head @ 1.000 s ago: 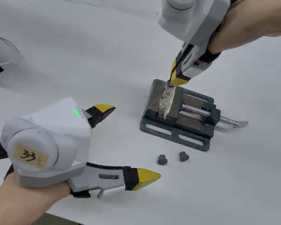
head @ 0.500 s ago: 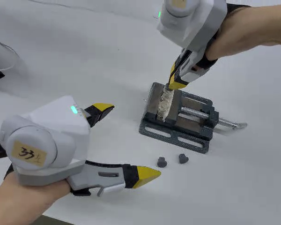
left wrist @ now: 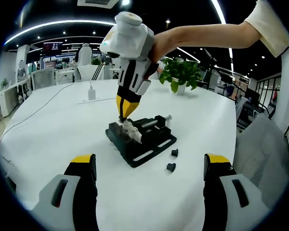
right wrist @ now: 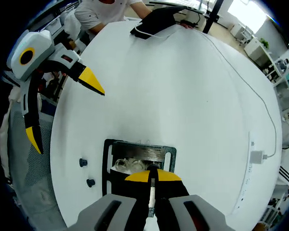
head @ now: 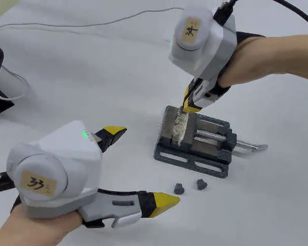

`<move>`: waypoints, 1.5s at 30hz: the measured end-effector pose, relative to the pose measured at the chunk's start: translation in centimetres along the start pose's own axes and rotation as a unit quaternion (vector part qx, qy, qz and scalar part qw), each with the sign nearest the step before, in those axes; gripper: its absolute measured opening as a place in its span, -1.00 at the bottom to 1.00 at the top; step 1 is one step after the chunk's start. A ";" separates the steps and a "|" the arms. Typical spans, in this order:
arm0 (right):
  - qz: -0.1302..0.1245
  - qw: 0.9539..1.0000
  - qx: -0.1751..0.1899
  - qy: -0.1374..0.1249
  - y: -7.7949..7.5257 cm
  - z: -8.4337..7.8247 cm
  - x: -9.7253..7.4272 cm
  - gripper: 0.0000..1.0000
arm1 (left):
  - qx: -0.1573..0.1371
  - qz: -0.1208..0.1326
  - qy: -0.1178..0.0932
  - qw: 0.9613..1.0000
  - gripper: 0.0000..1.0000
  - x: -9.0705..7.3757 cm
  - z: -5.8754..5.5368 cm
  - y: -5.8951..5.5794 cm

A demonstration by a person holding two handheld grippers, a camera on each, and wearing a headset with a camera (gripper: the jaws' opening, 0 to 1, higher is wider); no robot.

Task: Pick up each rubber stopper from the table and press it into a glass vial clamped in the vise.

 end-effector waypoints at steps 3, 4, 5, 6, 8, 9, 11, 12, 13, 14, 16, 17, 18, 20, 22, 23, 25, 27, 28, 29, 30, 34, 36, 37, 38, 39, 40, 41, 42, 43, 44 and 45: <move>-0.005 1.000 0.013 -0.012 -0.2 -0.2 0.0 -1.00 | 0.000 -0.002 -0.003 1.000 0.83 -0.1 0.3 -0.2; -0.012 1.000 0.001 -0.013 0.0 -0.2 0.0 -1.00 | 0.005 -0.002 -0.002 1.000 0.83 -0.1 0.4 -0.3; -0.017 1.000 -0.005 -0.014 0.0 -0.1 0.0 -1.00 | 0.006 -0.003 -0.001 1.000 0.83 -0.1 0.4 -0.3; -0.019 1.000 -0.005 -0.015 0.1 -0.1 0.0 -1.00 | 0.007 -0.004 0.000 1.000 0.83 -0.1 0.4 -0.4; -0.026 0.999 -0.011 -0.015 0.1 -0.1 -0.1 -1.00 | 0.010 -0.005 0.002 1.000 0.83 -0.1 0.3 -0.5; -0.029 0.999 -0.009 -0.018 -0.2 -0.1 0.0 -1.00 | 0.012 -0.007 0.002 1.000 0.83 -0.1 0.3 -0.6; -0.032 0.999 -0.008 -0.021 -0.2 -0.3 0.0 -1.00 | 0.012 -0.007 0.000 1.000 0.83 -0.1 0.4 -0.8; -0.032 0.999 -0.008 -0.023 -0.2 -0.3 0.0 -1.00 | 0.012 -0.008 -0.001 1.000 0.83 -0.1 0.4 -0.8; -0.032 0.999 -0.009 -0.024 -0.1 -0.3 0.0 -1.00 | 0.011 -0.008 -0.001 1.000 0.83 0.0 0.4 -0.9; -0.029 0.999 -0.001 -0.024 -0.1 -0.2 0.0 -1.00 | 0.011 -0.009 0.000 1.000 0.83 0.0 0.3 -1.0; -0.031 0.999 -0.016 -0.018 0.0 -0.2 0.1 -1.00 | 0.012 -0.009 0.001 1.000 0.83 0.0 0.2 -1.1; -0.033 0.999 -0.021 -0.015 0.1 -0.1 0.1 -1.00 | 0.012 -0.011 0.002 1.000 0.83 0.0 0.1 -1.1; -0.033 0.999 -0.020 -0.015 0.0 -0.1 0.1 -1.00 | 0.012 -0.011 0.002 1.000 0.83 0.0 0.1 -1.2; -0.032 0.999 -0.012 -0.017 0.0 -0.2 0.1 -1.00 | 0.010 -0.011 0.003 1.000 0.83 0.0 0.1 -1.2; -0.031 0.999 -0.012 -0.021 -0.2 -0.2 0.1 -1.00 | 0.013 -0.012 0.004 1.000 0.83 0.0 0.1 -1.2; -0.032 0.999 -0.009 -0.024 0.0 -0.2 0.0 -1.00 | 0.014 -0.012 0.006 1.000 0.83 0.0 0.1 -1.2; -0.035 0.999 -0.011 -0.031 0.0 -0.2 0.0 -1.00 | 0.015 -0.012 0.006 1.000 0.83 0.0 0.1 -1.1; -0.043 0.998 -0.012 -0.038 0.1 -0.1 0.1 -1.00 | 0.016 -0.013 0.005 1.000 0.83 0.0 0.2 -1.1; -0.046 0.998 -0.017 -0.042 0.1 -0.1 0.1 -1.00 | 0.016 -0.013 0.006 1.000 0.83 0.0 0.2 -1.1; -0.049 0.998 -0.015 -0.044 -0.2 -0.1 0.1 -1.00 | 0.017 -0.014 0.006 1.000 0.83 0.0 0.2 -1.2; -0.051 0.998 -0.015 -0.046 -0.3 0.0 0.2 -1.00 | 0.018 -0.015 0.007 1.000 0.83 0.0 0.2 -1.2; -0.059 0.997 -0.014 -0.049 0.2 0.0 -0.1 -1.00 | 0.020 -0.017 0.009 1.000 0.83 0.0 0.2 -1.4; -0.060 0.997 -0.012 -0.049 0.0 0.0 0.0 -1.00 | 0.020 -0.018 0.009 1.000 0.83 0.0 0.2 -1.5; -0.061 0.997 -0.013 -0.049 -0.1 -0.1 0.0 -1.00 | 0.020 -0.018 0.009 1.000 0.83 0.0 0.2 -1.5; -0.061 0.997 -0.013 -0.049 -0.1 -0.1 0.0 -1.00 | 0.021 -0.017 0.009 1.000 0.83 0.0 0.2 -1.5; -0.060 0.997 -0.013 -0.048 -0.1 -0.2 0.0 -1.00 | 0.022 -0.018 0.009 1.000 0.83 0.0 0.2 -1.6; -0.057 0.997 -0.014 -0.048 -0.1 -0.1 0.0 -1.00 | 0.021 -0.018 0.009 1.000 0.83 0.0 0.2 -1.6; -0.055 0.997 -0.010 -0.048 -0.1 -0.1 0.0 -1.00 | 0.022 -0.017 0.009 1.000 0.83 0.0 0.2 -1.5; -0.057 0.997 -0.008 -0.048 -0.2 -0.2 0.0 -1.00 | 0.023 -0.017 0.009 1.000 0.83 -0.1 0.2 -1.5; -0.060 0.997 -0.010 -0.047 -0.3 -0.2 -0.1 -1.00 | 0.023 -0.016 0.010 1.000 0.83 -0.1 0.2 -1.5; -0.062 0.997 -0.011 -0.046 -0.5 -0.3 -0.2 -0.97 | 0.022 -0.016 0.010 1.000 0.83 -0.1 0.2 -1.4; -0.063 0.997 -0.009 -0.045 -0.5 -0.3 -0.2 -0.93 | 0.022 -0.016 0.010 1.000 0.83 -0.2 0.2 -1.4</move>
Point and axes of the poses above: the centre of the closed fingertips' face, and the gripper's own axes: x roughly forward along the fingers, y roughly to its left, z roughly out of its top, the point moved 2 cm from there along -x, roughly backward along the fingers, and after that the axes turned 9 degrees about -x, right-handed, at the moved point
